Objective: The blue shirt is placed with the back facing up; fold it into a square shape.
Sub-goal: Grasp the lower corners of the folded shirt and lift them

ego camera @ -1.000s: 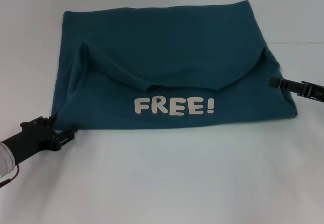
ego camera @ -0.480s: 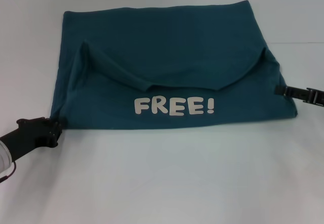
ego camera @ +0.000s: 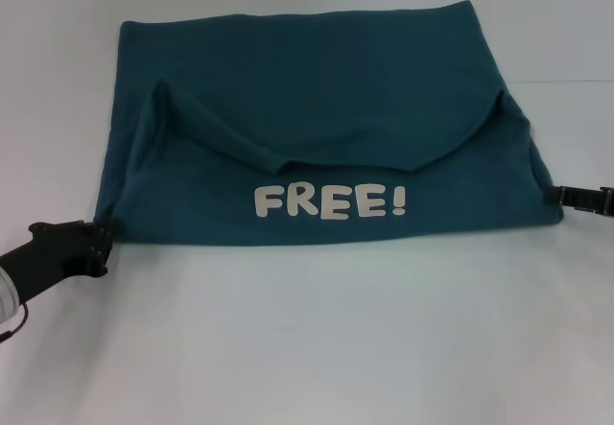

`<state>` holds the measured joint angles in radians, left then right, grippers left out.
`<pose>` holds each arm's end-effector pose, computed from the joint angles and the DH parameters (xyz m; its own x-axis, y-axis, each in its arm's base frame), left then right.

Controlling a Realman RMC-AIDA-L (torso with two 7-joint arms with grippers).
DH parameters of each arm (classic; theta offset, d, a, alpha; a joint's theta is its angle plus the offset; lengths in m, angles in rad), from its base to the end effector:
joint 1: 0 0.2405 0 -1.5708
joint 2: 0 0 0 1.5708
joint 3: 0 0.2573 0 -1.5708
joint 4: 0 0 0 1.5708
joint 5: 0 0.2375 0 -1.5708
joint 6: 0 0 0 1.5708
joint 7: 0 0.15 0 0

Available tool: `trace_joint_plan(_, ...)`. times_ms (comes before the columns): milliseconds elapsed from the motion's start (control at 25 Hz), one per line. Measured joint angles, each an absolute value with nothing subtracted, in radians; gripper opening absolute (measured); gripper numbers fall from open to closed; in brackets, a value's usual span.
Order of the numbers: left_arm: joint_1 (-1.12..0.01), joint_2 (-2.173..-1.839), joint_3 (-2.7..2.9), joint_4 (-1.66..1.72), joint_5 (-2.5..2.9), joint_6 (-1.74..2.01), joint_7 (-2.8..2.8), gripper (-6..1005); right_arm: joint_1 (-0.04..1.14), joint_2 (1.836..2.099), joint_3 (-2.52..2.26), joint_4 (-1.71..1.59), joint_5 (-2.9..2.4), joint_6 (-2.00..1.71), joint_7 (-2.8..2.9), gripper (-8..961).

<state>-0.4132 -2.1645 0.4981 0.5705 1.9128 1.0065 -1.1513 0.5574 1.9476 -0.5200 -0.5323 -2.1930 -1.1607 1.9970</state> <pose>-0.3795 0.3518 -0.0143 0.7252 0.4214 0.5445 0.6886 -0.4493 -0.5692 0.3693 0.3924 0.0510 0.3133 -0.7449 -0.5891 -0.9493 -0.2291 -0.2152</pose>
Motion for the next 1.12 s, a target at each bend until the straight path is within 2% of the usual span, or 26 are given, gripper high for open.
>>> trace_joint_plan(200,-0.399,-2.163,0.500,0.589,1.918,1.054,-1.173,4,0.566,1.956,-0.520,-0.533,-2.226,-1.131,2.007,767)
trace_joint_plan(600,-0.399,-2.163,0.498,0.603,1.938,1.061,-1.189,4,0.600,1.995,-0.542,-0.533,-2.229,-1.059,1.984,760)
trace_joint_plan(800,-0.400,-2.163,0.498,0.603,1.938,1.062,-1.189,4,0.603,2.004,-0.573,-0.525,-2.230,-1.042,1.984,656)
trace_joint_plan(1120,-0.400,-2.163,0.499,0.603,1.939,1.063,-1.200,4,0.586,2.004,-0.589,-0.537,-2.228,-1.058,1.978,480)
